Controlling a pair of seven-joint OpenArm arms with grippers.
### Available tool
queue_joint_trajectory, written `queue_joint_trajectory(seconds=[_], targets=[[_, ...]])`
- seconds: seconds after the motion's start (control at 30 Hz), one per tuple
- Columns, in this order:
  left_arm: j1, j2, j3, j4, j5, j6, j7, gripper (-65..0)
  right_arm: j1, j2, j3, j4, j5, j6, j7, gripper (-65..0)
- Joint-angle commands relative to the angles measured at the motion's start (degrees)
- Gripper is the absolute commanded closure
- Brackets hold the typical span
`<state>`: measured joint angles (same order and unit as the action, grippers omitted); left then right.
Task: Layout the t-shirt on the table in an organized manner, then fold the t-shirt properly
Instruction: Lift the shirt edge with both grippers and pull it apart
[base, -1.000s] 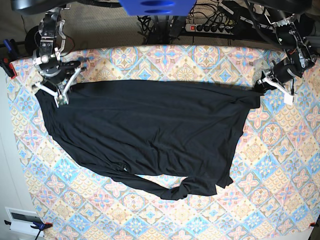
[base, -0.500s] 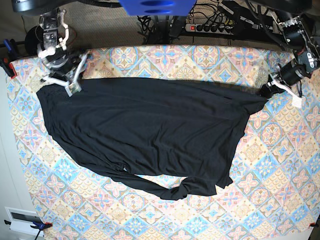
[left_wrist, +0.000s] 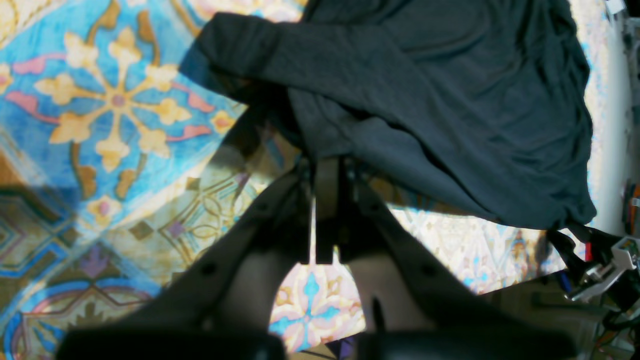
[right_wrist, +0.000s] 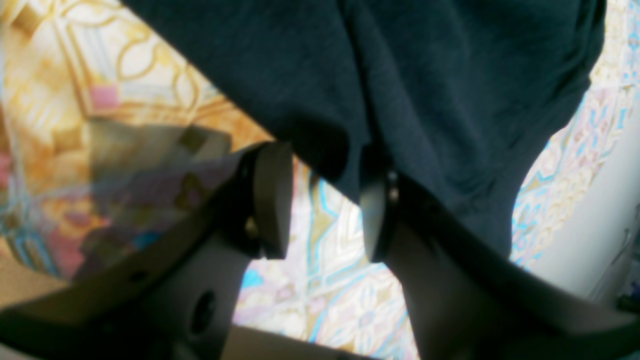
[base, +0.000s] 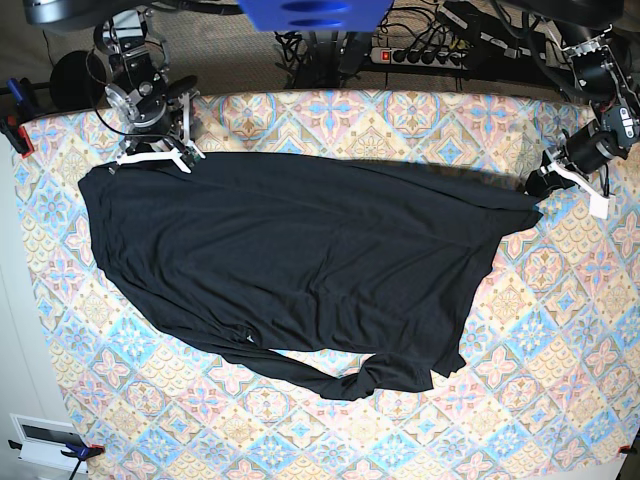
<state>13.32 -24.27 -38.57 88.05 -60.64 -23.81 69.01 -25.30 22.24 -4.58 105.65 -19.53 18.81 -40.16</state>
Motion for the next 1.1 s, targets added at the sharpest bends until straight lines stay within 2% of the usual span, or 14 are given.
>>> queue_joint_trajectory(seconds=[0.0,0.4,0.5,0.6,0.63,0.87,1.0,1.07], targets=[[-0.35,-1.35,-0.42,0.87,-1.2,-0.23,-1.01,0.0,0.02,0.66,0.05,-1.07,-0.3,0.31,-1.02,-22.0],[-0.35,-1.35,-0.42,0.87,-0.94,-0.23,-1.01,0.0,3.01,0.66,-1.0,-6.79,-0.38,0.58,-0.94,-20.5],[-0.35,-1.35,-0.42,0.87,-0.94,-0.23,-1.01,0.0,3.28,2.42,-2.85,-7.14,-0.38,0.58,-1.02,-14.6],[-0.35,-1.44,-0.42,0.87,-0.94,-0.23,-1.01,0.0,3.19,3.56,-4.7,-7.14,-0.3,0.58,-1.11,-1.9],[-0.35,-1.97,-0.42,0.87,-1.12,-0.23,-1.01,0.0,3.19,3.65,-4.7,-7.14,-0.3,0.58,-1.02,0.0],[-0.35,-4.26,-0.51,0.87,-1.29,-0.23,-0.84,0.0,2.49,4.44,-4.52,-1.6,-0.3,0.66,-1.38,0.0],[-0.18,-4.52,-0.51,0.96,-1.38,-0.32,-0.84,0.0,-1.12,4.97,-4.7,3.5,-0.3,0.66,-1.46,0.0],[0.17,-6.28,-0.51,1.31,-1.64,-0.32,-0.75,0.0,-2.88,5.06,-4.61,5.43,-0.3,0.66,-1.55,0.0]])
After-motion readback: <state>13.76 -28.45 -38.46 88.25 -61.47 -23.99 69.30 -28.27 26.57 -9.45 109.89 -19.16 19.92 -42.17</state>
